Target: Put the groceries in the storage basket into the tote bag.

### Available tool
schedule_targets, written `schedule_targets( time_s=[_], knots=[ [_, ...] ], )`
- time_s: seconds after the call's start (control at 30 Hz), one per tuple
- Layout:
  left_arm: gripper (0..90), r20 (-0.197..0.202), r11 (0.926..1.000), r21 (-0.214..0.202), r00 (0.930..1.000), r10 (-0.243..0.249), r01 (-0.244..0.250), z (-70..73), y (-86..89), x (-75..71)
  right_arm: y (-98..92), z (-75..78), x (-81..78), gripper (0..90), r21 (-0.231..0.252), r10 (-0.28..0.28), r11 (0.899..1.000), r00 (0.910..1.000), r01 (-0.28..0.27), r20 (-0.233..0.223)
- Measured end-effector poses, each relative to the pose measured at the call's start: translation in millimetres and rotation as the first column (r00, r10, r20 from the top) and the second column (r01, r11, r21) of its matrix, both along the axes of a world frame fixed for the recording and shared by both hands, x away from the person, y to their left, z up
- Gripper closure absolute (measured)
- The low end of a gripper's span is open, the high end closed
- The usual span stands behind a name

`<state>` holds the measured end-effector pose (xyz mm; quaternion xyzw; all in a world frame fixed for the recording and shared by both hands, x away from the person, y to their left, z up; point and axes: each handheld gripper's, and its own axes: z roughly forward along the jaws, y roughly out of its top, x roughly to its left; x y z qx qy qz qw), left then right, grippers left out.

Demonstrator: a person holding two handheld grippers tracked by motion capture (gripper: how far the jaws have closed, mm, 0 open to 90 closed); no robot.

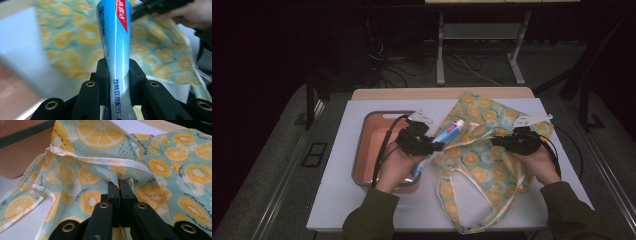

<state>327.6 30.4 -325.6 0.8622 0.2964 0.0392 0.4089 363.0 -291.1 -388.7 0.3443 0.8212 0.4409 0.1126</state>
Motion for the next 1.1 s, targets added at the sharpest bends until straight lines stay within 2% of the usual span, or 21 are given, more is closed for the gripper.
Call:
schedule_targets(
  time_s=[0.1,0.3,0.4,0.53,0.7,0.8,0.9,0.97,1.0,1.03,1.1],
  knots=[
    [74.3,-0.015,0.9994,0.006,0.9993,-0.035,0.035,-8.6,-22.4,-3.5,-0.3,0.6,-0.2,89.0,0.002,-0.003,1.000,1.0000,0.003,0.001],
    [74.3,-0.045,0.9952,0.050,0.9956,-0.082,0.084,-33.6,-61.4,-7.8,-3.0,1.8,0.5,89.0,0.009,-0.010,1.000,0.9999,0.010,0.007],
    [74.3,-0.070,0.9932,0.070,0.9937,-0.088,0.093,-47.5,-77.8,-6.6,-4.6,2.5,0.7,89.0,0.013,-0.016,1.000,0.9999,0.016,0.007],
    [74.2,-0.082,0.9899,0.110,0.9934,-0.081,0.089,-66.2,-95.3,2.4,-6.3,3.5,0.5,89.0,0.023,-0.020,1.000,0.9997,0.020,0.011],
    [74.1,-0.064,0.9878,0.150,0.9974,-0.033,0.042,-85.1,-108.2,20.1,-6.8,3.7,0.4,89.0,0.030,-0.023,0.999,0.9997,0.023,0.011],
    [74.0,-0.071,0.9908,0.136,0.9974,0.007,0.002,-94.5,-112.5,29.6,-7.2,3.7,0.5,89.0,0.031,-0.025,0.999,0.9996,0.024,0.011],
    [73.5,-0.080,0.9898,0.141,0.9964,0.028,-0.017,-104.9,-113.8,37.5,-7.5,3.6,0.2,89.0,0.030,-0.026,0.999,0.9996,0.026,0.009],
    [72.4,-0.095,0.9935,0.111,0.9949,0.034,-0.024,-107.1,-111.5,40.1,-7.5,3.6,0.0,89.0,0.028,-0.023,0.999,0.9997,0.023,0.011],
    [71.3,-0.091,0.9932,0.114,0.9953,0.034,-0.023,-106.9,-110.8,40.1,-7.3,3.6,-0.2,89.0,0.028,-0.023,0.999,0.9997,0.022,0.011],
    [67.7,-0.078,0.9933,0.113,0.9964,0.033,-0.024,-105.9,-109.7,39.4,-7.3,3.8,-0.4,89.0,0.027,-0.022,0.999,0.9997,0.022,0.011],
    [53.6,-0.062,0.9921,0.118,0.9969,0.049,-0.041,-102.5,-105.3,37.3,-7.1,3.9,-0.6,89.0,0.027,-0.021,0.999,0.9997,0.021,0.010]
  ],
)
